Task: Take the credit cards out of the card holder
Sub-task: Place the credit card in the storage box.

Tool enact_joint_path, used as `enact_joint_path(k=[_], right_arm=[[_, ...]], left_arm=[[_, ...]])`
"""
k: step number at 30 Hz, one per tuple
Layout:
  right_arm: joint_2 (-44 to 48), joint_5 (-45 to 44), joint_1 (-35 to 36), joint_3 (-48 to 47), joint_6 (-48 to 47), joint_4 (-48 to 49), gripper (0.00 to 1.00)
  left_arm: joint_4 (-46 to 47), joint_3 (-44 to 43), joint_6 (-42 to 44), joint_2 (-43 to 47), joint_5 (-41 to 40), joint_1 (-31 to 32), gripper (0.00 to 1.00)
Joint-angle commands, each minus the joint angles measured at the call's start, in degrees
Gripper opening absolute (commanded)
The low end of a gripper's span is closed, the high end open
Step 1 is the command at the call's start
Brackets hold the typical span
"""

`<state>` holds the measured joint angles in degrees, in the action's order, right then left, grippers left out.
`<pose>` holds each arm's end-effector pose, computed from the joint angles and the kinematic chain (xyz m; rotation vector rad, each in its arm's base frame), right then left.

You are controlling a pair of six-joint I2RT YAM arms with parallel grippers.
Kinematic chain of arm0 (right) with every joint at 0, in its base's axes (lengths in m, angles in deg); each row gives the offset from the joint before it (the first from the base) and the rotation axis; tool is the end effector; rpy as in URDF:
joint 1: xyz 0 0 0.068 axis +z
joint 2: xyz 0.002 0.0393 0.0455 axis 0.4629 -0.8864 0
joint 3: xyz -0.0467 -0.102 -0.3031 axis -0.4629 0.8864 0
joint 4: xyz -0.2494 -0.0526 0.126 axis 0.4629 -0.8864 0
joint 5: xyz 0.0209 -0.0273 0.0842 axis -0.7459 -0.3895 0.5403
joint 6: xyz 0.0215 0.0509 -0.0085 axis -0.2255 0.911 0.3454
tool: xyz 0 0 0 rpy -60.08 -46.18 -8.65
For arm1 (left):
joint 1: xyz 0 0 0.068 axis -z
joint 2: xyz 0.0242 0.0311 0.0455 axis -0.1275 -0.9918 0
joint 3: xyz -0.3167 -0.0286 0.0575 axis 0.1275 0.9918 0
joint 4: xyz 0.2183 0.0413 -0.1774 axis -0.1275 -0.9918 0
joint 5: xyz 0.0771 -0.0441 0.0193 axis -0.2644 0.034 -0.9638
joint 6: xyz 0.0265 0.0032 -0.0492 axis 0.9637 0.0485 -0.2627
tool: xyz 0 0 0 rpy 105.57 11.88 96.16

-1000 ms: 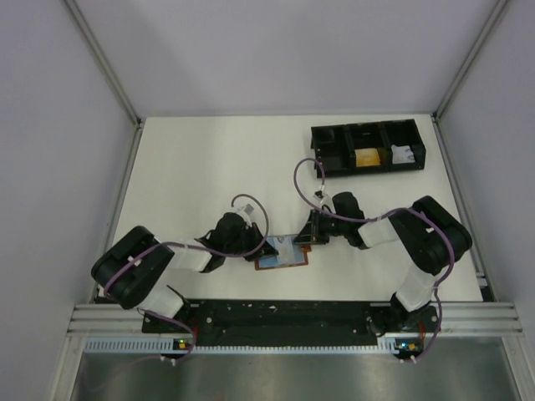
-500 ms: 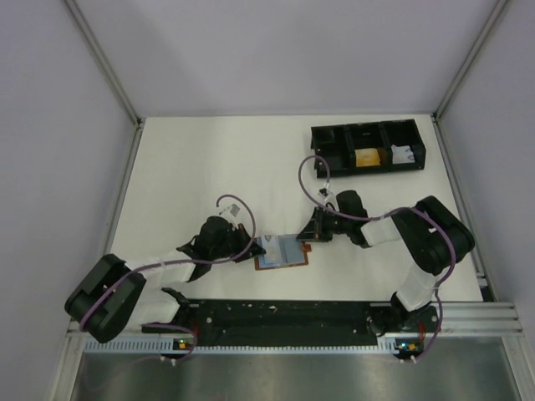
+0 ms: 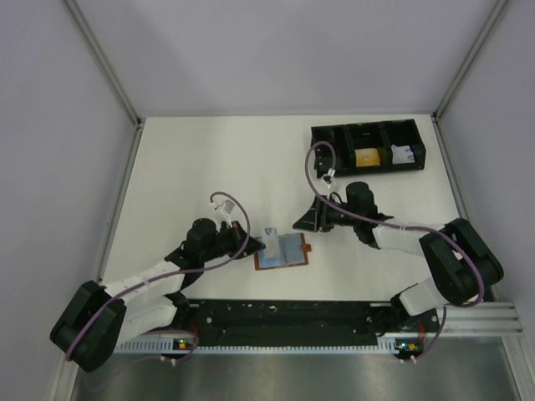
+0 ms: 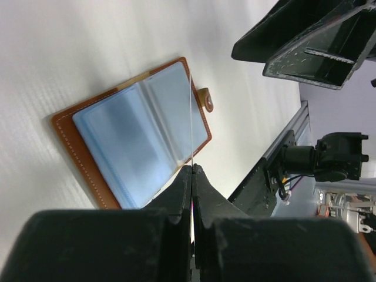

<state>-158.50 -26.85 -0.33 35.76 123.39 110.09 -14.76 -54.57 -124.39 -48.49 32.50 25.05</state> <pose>0.2476 0.1548 0.1984 -0.2662 2.2078 1.3663 0.1493 -0.1122 0.1852 -0.0435 2.2080 -1.2602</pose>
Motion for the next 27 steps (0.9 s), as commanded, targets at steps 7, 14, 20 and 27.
enact_joint_path(k=[7,14,20,27], right_arm=[[-0.72,11.87,2.37,-2.26,-4.16,6.6,0.5],[-2.83,20.75,3.16,-2.7,-2.15,13.72,0.48],[-3.27,23.83,3.87,-3.05,-0.56,17.07,0.37],[-3.45,24.37,4.4,-2.88,0.58,19.0,0.07]], left_arm=[[12.62,0.89,-0.16,0.97,8.63,-0.21,0.0],[16.41,-0.25,-0.16,0.71,13.99,-0.3,0.0],[18.43,-1.22,-0.69,-0.52,16.89,-0.21,0.0],[18.96,-2.62,-1.04,-0.87,17.69,-0.21,0.0]])
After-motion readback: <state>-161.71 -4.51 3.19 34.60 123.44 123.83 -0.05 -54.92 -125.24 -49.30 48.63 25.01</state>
